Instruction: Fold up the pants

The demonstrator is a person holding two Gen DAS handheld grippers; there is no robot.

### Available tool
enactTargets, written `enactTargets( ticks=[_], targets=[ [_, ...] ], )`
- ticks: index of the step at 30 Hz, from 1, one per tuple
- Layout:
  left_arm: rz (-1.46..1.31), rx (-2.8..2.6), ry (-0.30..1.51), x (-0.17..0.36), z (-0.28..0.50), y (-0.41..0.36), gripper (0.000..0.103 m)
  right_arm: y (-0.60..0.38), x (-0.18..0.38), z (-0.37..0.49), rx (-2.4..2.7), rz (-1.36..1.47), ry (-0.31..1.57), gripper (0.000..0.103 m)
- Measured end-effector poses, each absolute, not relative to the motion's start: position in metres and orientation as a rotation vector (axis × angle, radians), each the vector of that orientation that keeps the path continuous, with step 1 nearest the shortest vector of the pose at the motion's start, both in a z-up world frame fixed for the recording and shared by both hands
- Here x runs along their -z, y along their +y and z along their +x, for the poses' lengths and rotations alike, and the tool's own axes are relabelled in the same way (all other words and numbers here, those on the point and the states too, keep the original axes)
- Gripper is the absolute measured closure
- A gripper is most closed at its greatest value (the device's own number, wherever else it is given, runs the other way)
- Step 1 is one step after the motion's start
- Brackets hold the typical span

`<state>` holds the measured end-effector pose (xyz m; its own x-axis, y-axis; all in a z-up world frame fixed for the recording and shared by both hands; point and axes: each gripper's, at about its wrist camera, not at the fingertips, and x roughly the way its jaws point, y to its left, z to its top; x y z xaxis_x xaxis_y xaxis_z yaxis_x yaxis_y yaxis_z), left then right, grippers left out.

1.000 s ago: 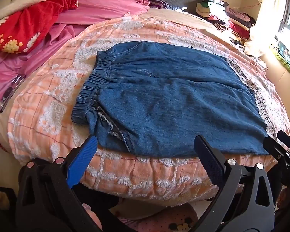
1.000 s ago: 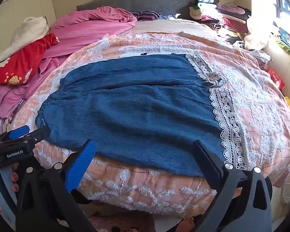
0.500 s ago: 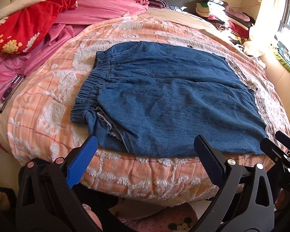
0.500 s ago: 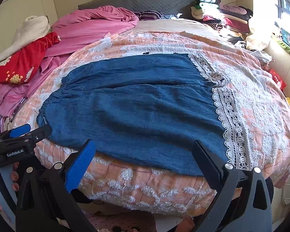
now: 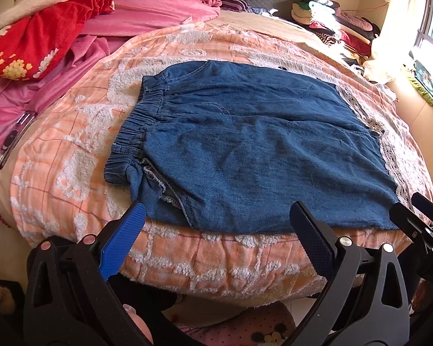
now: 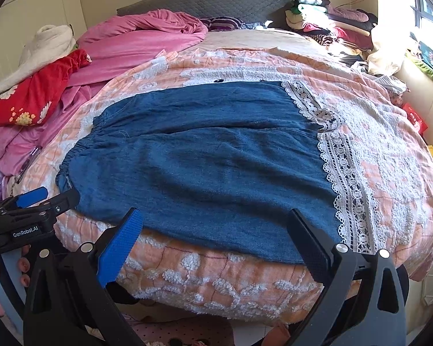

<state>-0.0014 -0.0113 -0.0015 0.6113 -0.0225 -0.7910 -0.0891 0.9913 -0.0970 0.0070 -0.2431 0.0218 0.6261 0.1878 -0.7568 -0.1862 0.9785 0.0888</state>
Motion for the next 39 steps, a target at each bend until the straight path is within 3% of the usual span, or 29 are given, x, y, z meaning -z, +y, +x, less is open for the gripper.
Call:
enactTargets(
  ticks=[39],
  targets=[
    [-0.111, -0.039, 0.896, -0.009, 0.014, -0.007, 0.009, -0.236, -0.028, 0.027, -0.232, -0.029, 0.856, 0.004]
  ],
)
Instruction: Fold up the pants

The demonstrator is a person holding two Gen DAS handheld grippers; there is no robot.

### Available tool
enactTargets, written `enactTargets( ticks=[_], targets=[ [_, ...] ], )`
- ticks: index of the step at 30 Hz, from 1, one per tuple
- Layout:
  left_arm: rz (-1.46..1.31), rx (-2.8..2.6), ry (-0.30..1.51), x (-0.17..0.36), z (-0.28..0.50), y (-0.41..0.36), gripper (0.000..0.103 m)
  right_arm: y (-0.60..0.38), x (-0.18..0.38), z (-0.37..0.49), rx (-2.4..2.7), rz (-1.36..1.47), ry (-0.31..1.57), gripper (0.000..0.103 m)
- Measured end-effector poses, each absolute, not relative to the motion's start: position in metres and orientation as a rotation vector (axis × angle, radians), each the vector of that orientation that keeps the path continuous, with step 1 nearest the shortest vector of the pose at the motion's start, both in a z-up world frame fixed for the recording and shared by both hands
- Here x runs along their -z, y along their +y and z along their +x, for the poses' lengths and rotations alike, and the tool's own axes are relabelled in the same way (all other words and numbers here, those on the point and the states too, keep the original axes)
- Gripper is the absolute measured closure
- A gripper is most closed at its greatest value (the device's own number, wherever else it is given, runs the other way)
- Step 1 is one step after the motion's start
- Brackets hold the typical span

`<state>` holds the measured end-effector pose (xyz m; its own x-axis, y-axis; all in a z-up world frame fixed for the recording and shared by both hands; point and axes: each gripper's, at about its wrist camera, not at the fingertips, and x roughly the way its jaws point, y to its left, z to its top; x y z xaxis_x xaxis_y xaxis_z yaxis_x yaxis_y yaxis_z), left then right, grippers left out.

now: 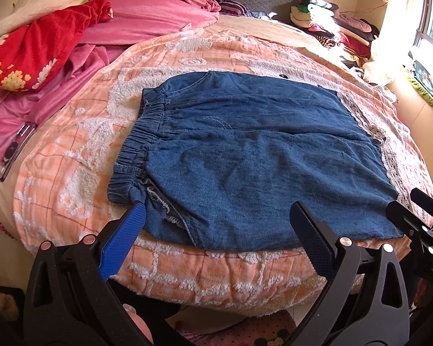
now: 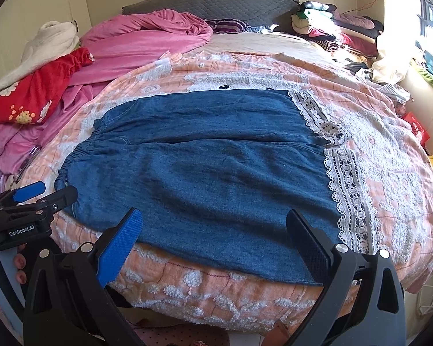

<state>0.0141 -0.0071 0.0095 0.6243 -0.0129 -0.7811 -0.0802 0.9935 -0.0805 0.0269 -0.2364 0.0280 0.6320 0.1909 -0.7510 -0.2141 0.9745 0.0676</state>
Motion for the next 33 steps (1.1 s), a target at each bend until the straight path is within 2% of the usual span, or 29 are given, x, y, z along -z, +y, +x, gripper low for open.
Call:
enactTargets(
  ticks=[18, 28, 33],
  targets=[
    [-0.140, -0.073, 0.881, -0.016, 0.086, 0.036, 0.009, -0.193, -0.040, 0.100, -0.356, -0.090, 0.852, 0.004],
    [-0.134, -0.135, 0.954, 0.004, 0.162, 0.094, 0.009, -0.144, -0.042, 0.190, -0.522, -0.256, 0.817, 0.004],
    [-0.157, -0.083, 1.025, 0.024, 0.196, 0.115, 0.009, -0.122, -0.025, 0.241, -0.622, -0.280, 0.885, 0.004]
  ],
)
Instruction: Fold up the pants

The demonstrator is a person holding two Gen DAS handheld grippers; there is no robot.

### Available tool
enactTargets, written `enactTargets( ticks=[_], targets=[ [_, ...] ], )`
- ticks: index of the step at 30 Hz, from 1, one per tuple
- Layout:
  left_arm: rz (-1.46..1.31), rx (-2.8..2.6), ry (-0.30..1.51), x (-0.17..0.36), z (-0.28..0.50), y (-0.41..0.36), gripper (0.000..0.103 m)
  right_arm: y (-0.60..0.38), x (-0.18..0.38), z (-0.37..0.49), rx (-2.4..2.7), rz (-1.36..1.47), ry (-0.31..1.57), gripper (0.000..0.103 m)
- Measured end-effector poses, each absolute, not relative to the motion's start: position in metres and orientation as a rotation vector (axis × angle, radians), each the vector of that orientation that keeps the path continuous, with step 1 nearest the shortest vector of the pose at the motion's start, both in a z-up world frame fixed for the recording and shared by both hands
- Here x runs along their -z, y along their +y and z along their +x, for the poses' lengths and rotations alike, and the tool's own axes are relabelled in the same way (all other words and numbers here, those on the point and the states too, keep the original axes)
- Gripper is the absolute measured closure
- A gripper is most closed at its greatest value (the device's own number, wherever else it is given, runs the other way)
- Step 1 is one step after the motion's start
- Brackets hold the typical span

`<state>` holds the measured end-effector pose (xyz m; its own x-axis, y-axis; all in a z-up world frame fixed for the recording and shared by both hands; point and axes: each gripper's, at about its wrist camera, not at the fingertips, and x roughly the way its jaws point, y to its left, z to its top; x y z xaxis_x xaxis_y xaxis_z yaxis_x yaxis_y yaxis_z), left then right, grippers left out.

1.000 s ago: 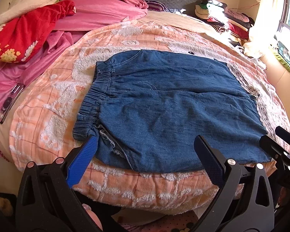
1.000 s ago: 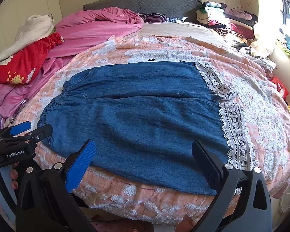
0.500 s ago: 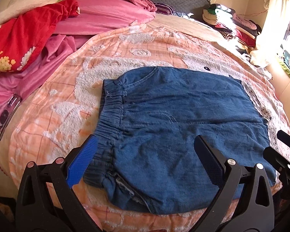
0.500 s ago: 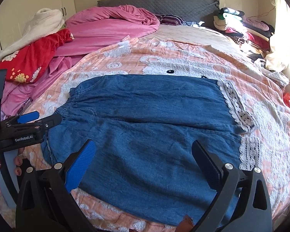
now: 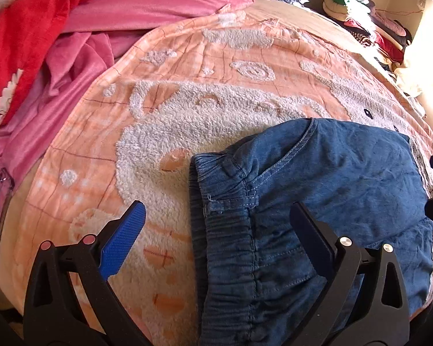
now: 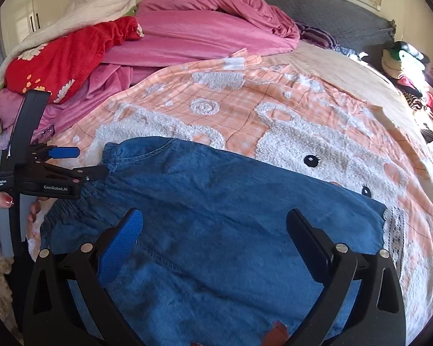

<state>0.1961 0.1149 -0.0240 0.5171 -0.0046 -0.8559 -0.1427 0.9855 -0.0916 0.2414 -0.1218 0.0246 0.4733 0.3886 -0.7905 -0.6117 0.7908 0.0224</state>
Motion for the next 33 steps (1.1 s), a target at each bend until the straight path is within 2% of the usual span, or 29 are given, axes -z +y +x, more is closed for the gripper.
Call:
enactTargets(
  ticks=[9, 11, 13, 16, 19, 27, 28, 29, 30, 32, 33],
  targets=[
    [-0.164, -0.028, 1.009, 0.036, 0.225, 0.137, 0.009, -0.099, 0.005, 0.297, -0.652, -0.381, 0.935, 0.004],
    [-0.148, -0.005, 1.005, 0.037, 0.231, 0.135, 0.020, -0.098, 0.010, 0.307, -0.666, -0.376, 0.949, 0.004],
    [-0.154, 0.012, 1.021, 0.041, 0.237, 0.132, 0.047, -0.095, 0.013, 0.317, -0.671, -0.380, 0.958, 0.004],
    [-0.115, 0.025, 1.014, 0.044, 0.241, 0.122, 0.064, -0.089, 0.016, 0.329, -0.696, -0.393, 0.957, 0.004],
    [-0.101, 0.032, 0.954, 0.034, 0.233, 0.118, 0.070, -0.080, 0.019, 0.336, -0.734, -0.436, 0.955, 0.004],
    [-0.048, 0.070, 0.814, -0.004, 0.199, 0.110, 0.071, -0.053, 0.030, 0.335, -0.856, -0.616, 0.894, 0.006],
    [-0.048, 0.075, 0.806, -0.007, 0.195, 0.109, 0.071, -0.050, 0.032, 0.334, -0.862, -0.630, 0.895, 0.015],
    [-0.048, 0.079, 0.800, -0.010, 0.193, 0.108, 0.071, -0.049, 0.034, 0.333, -0.870, -0.625, 0.912, 0.037],
    [-0.049, 0.080, 0.798, -0.011, 0.191, 0.107, 0.071, -0.048, 0.035, 0.333, -0.894, -0.593, 0.944, 0.045],
    [-0.033, 0.068, 0.789, -0.011, 0.187, 0.104, 0.071, -0.049, 0.034, 0.326, -0.922, -0.555, 0.950, 0.067],
    [-0.025, 0.064, 0.786, -0.009, 0.185, 0.103, 0.071, -0.050, 0.032, 0.320, -0.925, -0.549, 0.935, 0.071]
  ],
)
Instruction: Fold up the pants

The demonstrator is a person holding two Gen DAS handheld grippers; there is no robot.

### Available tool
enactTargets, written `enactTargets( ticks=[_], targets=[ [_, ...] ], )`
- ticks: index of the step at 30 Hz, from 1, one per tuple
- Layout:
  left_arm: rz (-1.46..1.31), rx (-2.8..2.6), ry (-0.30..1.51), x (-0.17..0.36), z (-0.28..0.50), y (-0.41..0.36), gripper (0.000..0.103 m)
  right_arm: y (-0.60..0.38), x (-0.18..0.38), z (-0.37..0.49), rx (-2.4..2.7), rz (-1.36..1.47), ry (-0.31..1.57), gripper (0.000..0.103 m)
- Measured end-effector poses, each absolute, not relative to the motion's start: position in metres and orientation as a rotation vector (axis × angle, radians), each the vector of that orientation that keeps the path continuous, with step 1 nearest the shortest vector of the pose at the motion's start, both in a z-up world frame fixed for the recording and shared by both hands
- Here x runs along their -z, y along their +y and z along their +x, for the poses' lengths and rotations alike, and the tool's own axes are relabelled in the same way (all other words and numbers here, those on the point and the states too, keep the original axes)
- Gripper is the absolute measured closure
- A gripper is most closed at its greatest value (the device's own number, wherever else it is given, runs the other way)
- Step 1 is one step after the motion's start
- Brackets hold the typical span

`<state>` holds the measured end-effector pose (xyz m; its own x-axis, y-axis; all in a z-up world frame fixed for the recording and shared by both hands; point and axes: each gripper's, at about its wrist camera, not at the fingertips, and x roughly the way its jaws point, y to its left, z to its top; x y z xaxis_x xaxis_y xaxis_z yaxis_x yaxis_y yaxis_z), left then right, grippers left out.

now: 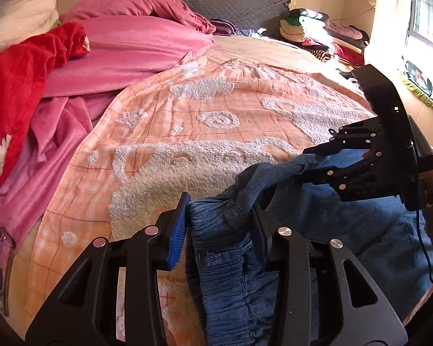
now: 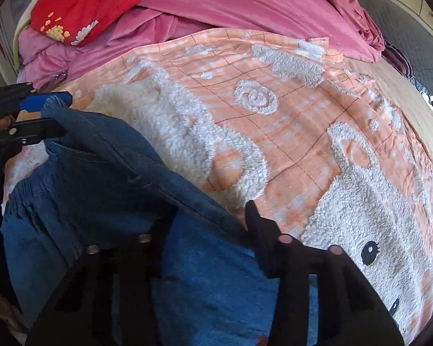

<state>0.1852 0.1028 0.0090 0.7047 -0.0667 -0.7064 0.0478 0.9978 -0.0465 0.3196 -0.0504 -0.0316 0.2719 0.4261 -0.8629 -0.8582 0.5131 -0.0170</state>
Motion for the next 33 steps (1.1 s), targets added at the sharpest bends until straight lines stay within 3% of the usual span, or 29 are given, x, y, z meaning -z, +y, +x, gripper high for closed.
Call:
enactTargets(
  ticks=[2, 7, 22, 33],
  targets=[
    [-0.019, 0.046, 0.786, -0.006, 0.184, 0.103, 0.071, -0.056, 0.023, 0.307, -0.909, -0.531, 0.912, 0.085],
    [-0.052, 0.038, 0.763, -0.008, 0.170, 0.105, 0.071, -0.085, -0.006, 0.274, -0.901, -0.412, 0.853, 0.089],
    [-0.100, 0.086, 0.679, -0.030, 0.081, 0.089, 0.071, -0.140, -0.035, 0.142, -0.968, -0.174, 0.820, 0.089],
    [-0.088, 0.073, 0.790, 0.003, 0.037, 0.086, 0.071, -0.138, 0.006, 0.077, -0.990, -0.205, 0.929, 0.089]
  ],
)
